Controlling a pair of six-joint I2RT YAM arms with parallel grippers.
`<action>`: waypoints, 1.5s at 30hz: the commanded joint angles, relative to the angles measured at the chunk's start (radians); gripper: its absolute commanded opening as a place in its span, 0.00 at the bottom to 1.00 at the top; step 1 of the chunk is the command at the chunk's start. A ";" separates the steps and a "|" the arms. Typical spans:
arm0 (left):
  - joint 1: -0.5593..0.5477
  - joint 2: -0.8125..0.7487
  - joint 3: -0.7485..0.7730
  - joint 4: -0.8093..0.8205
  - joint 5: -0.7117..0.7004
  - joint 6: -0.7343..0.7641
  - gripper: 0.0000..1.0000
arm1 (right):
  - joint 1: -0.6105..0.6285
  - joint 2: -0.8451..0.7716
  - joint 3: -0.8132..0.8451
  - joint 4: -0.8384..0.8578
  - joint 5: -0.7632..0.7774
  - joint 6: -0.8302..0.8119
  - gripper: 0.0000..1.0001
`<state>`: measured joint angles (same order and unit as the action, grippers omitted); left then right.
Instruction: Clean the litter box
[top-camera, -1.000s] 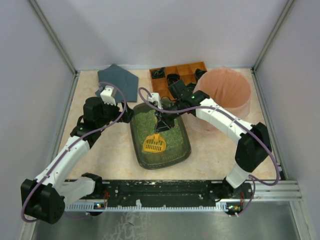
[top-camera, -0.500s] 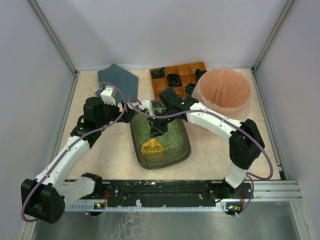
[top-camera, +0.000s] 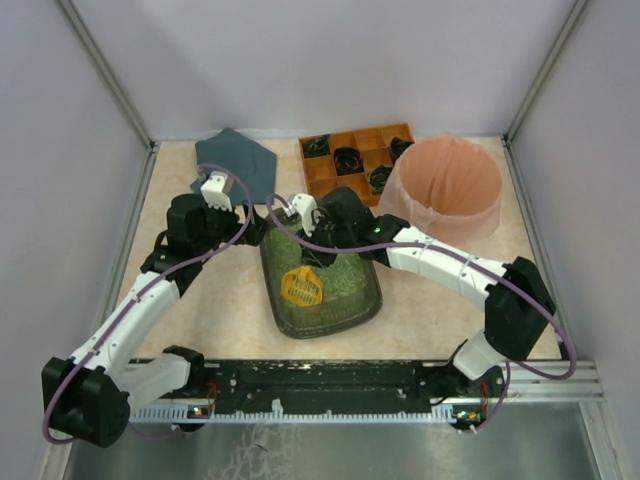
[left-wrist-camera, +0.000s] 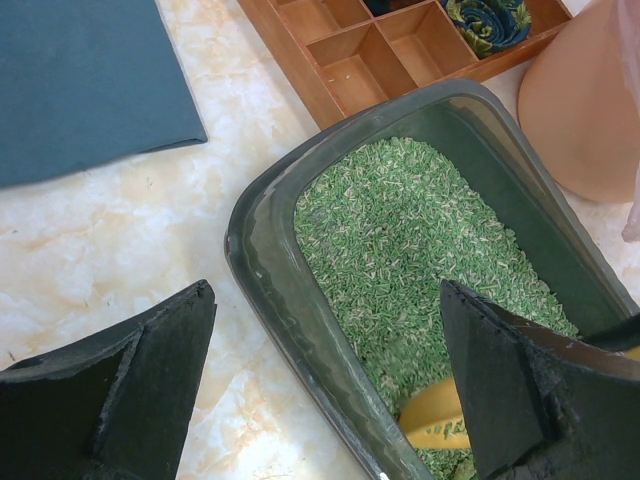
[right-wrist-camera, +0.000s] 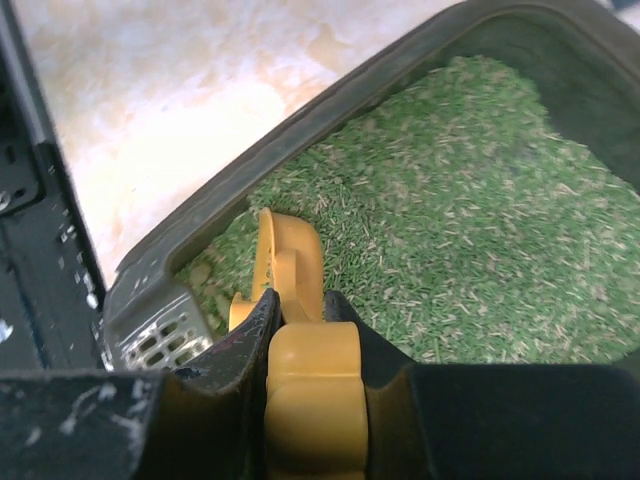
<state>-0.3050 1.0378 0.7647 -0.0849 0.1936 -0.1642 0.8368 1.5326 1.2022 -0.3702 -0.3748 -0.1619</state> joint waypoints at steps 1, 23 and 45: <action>0.007 -0.005 -0.007 0.026 -0.001 0.000 0.98 | -0.018 -0.020 -0.017 0.139 0.404 -0.025 0.00; 0.008 0.005 -0.008 0.032 0.019 0.005 0.98 | -0.067 -0.270 -0.096 0.306 0.381 0.187 0.00; 0.007 0.106 0.047 -0.038 0.063 0.005 0.91 | -0.074 -0.035 0.122 0.174 0.613 0.247 0.00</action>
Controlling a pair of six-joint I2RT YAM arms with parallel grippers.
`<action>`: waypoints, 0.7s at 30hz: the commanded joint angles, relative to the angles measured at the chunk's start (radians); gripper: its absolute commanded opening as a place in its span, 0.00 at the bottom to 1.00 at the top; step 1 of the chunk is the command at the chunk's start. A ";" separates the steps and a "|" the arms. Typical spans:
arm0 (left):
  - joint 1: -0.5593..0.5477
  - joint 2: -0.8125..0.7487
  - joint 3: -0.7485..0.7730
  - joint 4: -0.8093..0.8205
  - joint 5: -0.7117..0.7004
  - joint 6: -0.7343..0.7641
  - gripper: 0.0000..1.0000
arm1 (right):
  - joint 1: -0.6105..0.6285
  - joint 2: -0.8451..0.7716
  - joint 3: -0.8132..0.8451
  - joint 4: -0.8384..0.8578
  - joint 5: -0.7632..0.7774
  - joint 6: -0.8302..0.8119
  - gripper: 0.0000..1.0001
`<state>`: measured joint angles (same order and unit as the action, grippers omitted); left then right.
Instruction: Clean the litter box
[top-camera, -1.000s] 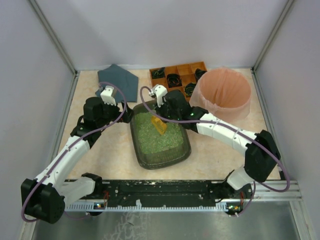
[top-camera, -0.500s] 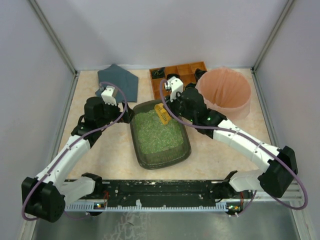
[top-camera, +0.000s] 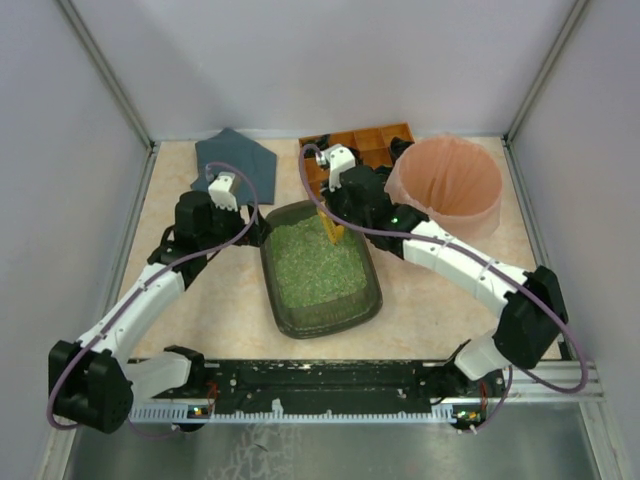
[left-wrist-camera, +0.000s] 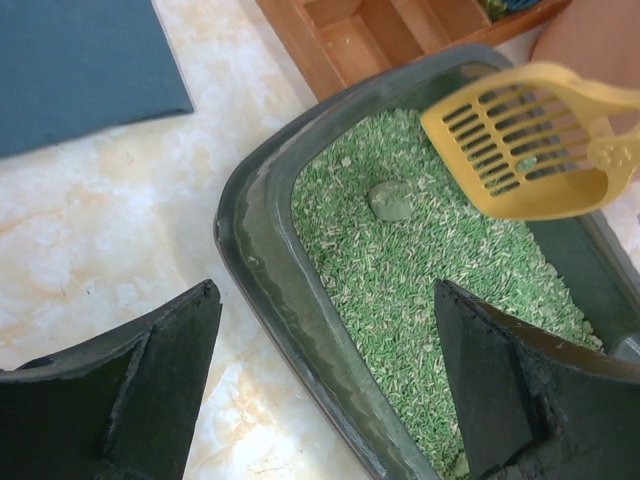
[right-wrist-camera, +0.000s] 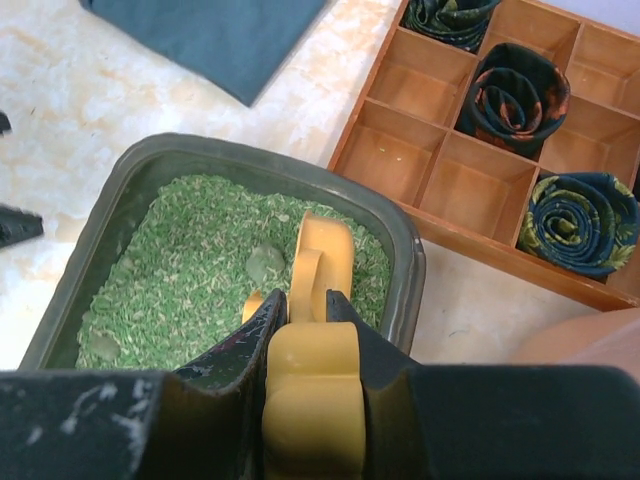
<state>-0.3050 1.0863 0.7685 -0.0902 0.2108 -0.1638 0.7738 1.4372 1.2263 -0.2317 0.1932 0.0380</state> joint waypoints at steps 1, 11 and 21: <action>0.007 0.068 0.048 -0.039 0.059 0.006 0.90 | -0.019 0.079 0.111 0.032 0.029 0.059 0.00; 0.008 0.165 0.082 -0.080 0.128 0.026 0.77 | -0.074 0.136 0.078 0.083 -0.114 0.162 0.00; 0.007 0.258 0.127 -0.135 0.186 0.039 0.66 | -0.089 0.158 0.017 0.123 -0.210 0.253 0.00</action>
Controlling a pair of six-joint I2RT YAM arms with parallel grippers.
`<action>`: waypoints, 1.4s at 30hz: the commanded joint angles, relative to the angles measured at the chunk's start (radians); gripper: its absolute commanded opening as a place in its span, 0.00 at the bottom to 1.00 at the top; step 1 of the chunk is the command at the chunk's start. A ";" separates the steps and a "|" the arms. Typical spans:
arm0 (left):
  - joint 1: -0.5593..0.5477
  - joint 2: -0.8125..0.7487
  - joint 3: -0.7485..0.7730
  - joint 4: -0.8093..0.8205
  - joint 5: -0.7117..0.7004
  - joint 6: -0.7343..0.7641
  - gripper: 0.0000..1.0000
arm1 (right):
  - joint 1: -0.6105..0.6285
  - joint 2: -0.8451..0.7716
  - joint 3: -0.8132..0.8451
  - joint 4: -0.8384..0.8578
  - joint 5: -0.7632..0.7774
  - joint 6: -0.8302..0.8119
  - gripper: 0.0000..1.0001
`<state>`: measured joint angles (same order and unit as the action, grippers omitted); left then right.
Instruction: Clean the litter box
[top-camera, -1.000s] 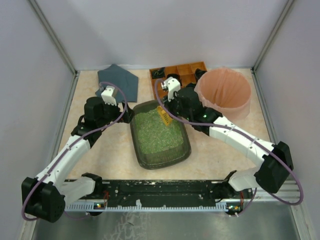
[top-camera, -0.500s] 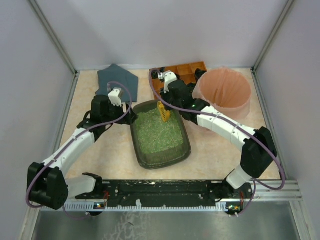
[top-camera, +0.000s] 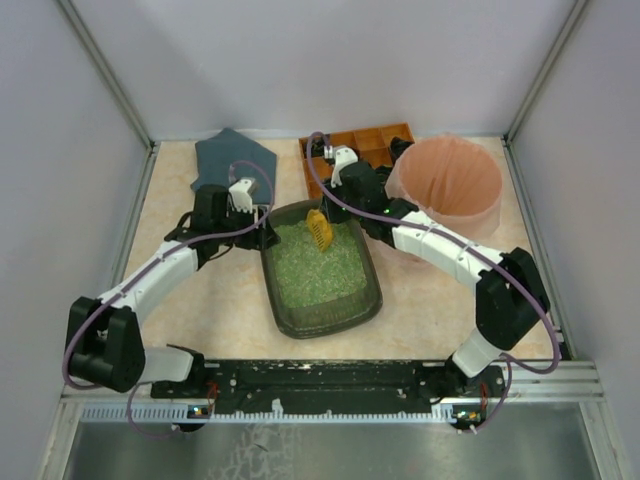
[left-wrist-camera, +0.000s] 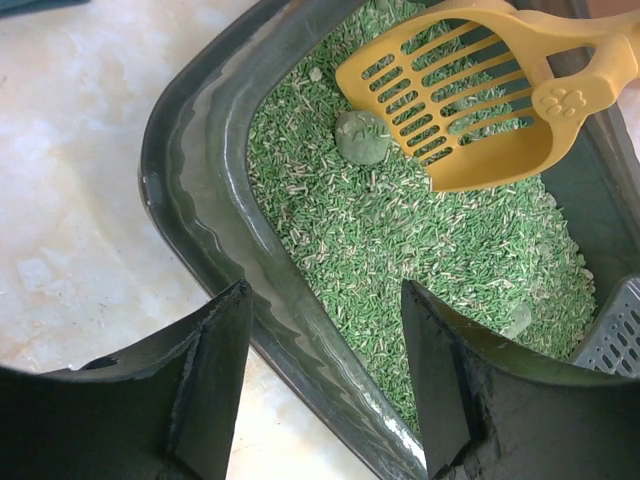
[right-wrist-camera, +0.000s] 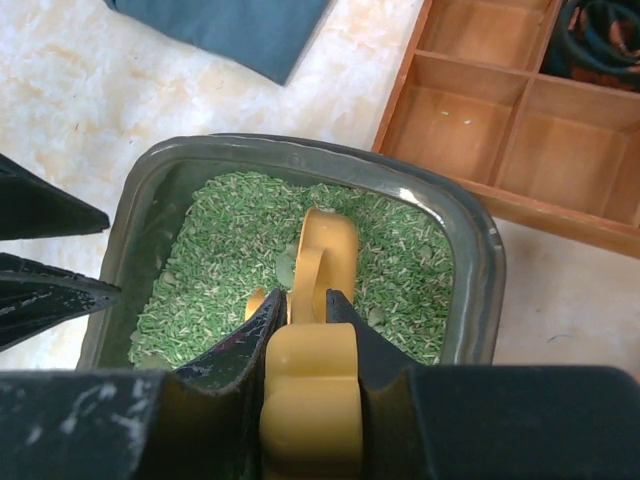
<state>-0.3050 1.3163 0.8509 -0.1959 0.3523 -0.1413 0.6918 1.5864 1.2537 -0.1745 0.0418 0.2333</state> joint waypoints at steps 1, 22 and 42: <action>0.007 0.037 0.049 -0.038 0.049 0.018 0.66 | -0.008 0.013 -0.014 0.068 -0.068 0.063 0.00; 0.009 0.092 0.082 -0.086 0.089 0.023 0.58 | -0.009 -0.001 -0.195 0.266 -0.234 0.308 0.00; 0.008 0.072 0.079 -0.080 0.089 0.016 0.57 | 0.013 -0.184 -0.515 0.502 -0.152 0.618 0.00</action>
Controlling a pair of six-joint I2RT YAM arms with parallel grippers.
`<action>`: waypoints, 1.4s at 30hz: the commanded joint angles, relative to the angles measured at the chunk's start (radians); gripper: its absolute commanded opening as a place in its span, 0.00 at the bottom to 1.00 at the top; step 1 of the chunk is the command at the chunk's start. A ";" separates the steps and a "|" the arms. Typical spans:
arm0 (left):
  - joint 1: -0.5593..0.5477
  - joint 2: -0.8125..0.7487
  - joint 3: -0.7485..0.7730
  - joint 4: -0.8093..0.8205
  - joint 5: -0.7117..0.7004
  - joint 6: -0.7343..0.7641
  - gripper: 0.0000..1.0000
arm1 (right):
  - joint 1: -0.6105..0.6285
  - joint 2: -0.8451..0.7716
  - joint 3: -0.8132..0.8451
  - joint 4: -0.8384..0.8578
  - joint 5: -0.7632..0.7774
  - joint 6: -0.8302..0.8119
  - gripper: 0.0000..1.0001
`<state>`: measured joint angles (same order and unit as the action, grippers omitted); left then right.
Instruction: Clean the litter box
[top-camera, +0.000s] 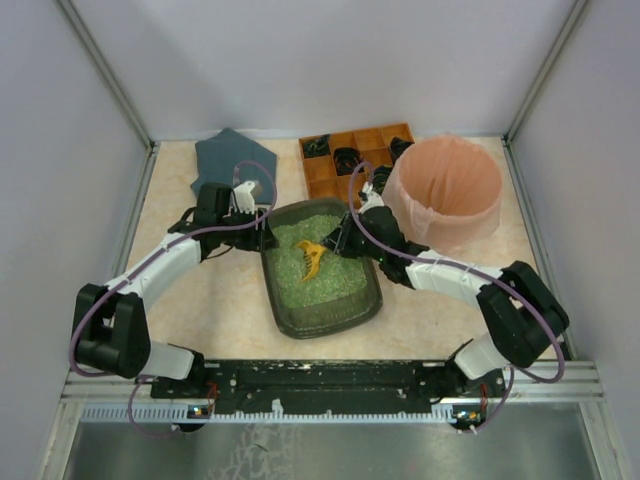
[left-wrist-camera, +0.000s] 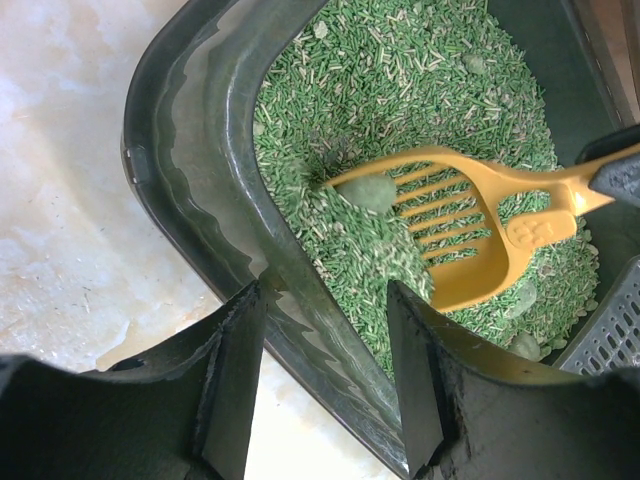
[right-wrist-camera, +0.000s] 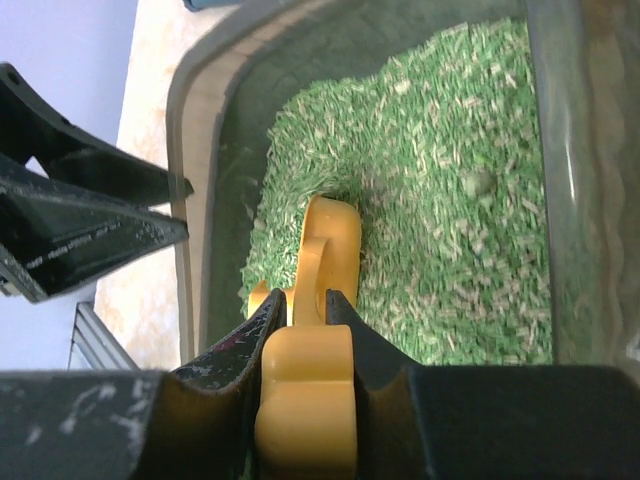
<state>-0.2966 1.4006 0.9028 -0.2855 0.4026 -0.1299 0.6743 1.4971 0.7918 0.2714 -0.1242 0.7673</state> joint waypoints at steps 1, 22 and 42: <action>-0.001 -0.018 0.027 0.014 0.035 0.003 0.59 | 0.033 -0.113 -0.074 0.063 0.033 0.099 0.00; 0.001 -0.210 -0.058 0.114 -0.160 -0.028 0.86 | 0.034 -0.442 -0.492 0.425 0.256 0.360 0.00; 0.001 -0.276 -0.071 0.209 -0.216 -0.034 0.88 | -0.117 -0.477 -0.682 0.851 0.060 0.552 0.00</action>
<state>-0.2966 1.1309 0.8234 -0.1364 0.2150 -0.1593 0.5789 0.9783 0.1116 0.8642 0.0158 1.2690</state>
